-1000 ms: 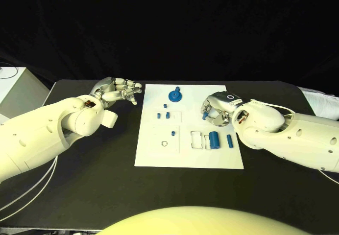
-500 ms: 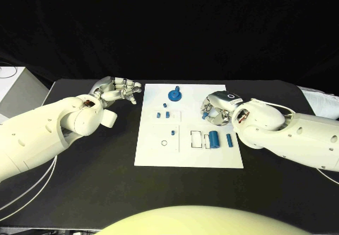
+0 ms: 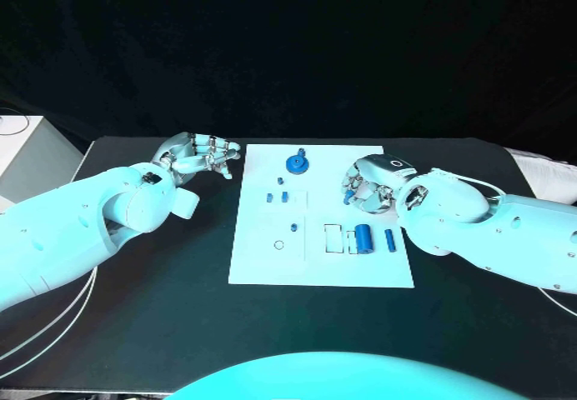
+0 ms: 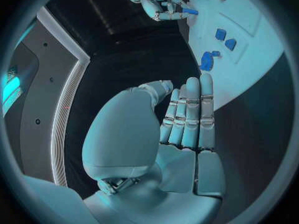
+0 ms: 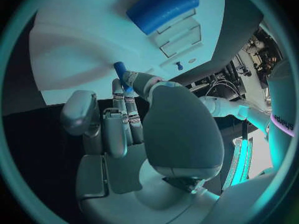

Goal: Assemble the parts on the task board

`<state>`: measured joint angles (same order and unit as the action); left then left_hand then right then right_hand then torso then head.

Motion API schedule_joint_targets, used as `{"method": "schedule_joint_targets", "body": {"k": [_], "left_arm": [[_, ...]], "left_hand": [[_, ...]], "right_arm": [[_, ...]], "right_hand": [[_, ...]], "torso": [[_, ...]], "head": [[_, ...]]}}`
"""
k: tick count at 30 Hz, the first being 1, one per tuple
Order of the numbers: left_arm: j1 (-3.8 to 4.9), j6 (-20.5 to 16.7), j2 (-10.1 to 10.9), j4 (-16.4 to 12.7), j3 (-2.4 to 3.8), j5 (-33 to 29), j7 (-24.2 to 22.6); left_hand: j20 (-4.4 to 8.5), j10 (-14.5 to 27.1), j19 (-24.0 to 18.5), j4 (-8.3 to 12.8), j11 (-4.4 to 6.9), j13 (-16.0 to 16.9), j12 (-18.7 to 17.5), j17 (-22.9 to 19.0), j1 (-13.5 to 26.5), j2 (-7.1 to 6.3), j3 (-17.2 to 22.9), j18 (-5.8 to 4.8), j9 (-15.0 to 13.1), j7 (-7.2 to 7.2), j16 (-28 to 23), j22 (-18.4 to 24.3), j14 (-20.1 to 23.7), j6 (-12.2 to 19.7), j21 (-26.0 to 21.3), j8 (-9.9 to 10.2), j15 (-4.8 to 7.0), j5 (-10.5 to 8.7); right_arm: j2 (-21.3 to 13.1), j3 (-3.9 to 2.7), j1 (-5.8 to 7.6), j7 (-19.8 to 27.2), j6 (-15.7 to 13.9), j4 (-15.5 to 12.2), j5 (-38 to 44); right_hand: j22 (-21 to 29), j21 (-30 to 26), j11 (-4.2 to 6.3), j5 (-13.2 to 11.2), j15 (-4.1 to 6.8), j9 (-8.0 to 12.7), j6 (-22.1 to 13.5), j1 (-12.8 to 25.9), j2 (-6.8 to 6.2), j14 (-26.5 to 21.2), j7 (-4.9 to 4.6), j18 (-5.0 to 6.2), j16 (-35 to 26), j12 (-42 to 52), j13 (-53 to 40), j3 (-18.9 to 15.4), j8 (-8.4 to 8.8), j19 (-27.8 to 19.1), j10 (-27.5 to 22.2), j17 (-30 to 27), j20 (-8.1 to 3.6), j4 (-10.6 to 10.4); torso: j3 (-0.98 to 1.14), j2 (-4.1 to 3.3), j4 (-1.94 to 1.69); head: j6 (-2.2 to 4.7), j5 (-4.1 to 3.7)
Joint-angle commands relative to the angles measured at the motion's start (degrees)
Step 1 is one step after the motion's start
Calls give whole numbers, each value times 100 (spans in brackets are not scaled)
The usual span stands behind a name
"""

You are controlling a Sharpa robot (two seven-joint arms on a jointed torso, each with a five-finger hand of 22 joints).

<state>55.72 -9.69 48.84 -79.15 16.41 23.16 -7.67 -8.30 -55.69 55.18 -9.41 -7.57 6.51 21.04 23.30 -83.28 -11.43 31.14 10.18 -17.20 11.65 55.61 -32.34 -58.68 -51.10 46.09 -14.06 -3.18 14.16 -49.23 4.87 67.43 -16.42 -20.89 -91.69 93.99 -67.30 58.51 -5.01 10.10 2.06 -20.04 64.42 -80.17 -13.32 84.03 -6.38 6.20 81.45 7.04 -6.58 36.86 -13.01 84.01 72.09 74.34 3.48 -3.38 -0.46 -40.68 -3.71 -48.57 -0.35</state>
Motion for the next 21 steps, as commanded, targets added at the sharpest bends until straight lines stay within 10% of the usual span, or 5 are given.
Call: {"method": "schedule_joint_targets", "body": {"k": [1,21], "left_arm": [[-2,46,-25,16,4,-35,-1],[-19,28,-79,55,4,-45,18]], "left_hand": [[6,38,44,-9,-16,-7,21,-6,-32,29,7,41,8,-7,-21,8,-45,-27,-19,-15,5,18],[7,39,47,-7,-15,-8,22,-6,-38,31,8,42,7,-8,-20,8,-46,-30,-19,-18,6,18]], "right_arm": [[-35,-27,66,20,-69,-124,-491],[22,-70,299,49,50,-821,-589]], "right_hand": [[-6,20,284,-9,43,-67,29,-143,170,293,4,-38,22,-7,16,10,-33,151,342,3,-56,30],[-24,42,284,-21,44,-75,32,-146,168,295,1,-42,29,-13,12,18,-38,155,344,15,-58,43]], "torso": [[-3,2,3],[-12,1,10]], "head": [[20,2],[65,40]]}}
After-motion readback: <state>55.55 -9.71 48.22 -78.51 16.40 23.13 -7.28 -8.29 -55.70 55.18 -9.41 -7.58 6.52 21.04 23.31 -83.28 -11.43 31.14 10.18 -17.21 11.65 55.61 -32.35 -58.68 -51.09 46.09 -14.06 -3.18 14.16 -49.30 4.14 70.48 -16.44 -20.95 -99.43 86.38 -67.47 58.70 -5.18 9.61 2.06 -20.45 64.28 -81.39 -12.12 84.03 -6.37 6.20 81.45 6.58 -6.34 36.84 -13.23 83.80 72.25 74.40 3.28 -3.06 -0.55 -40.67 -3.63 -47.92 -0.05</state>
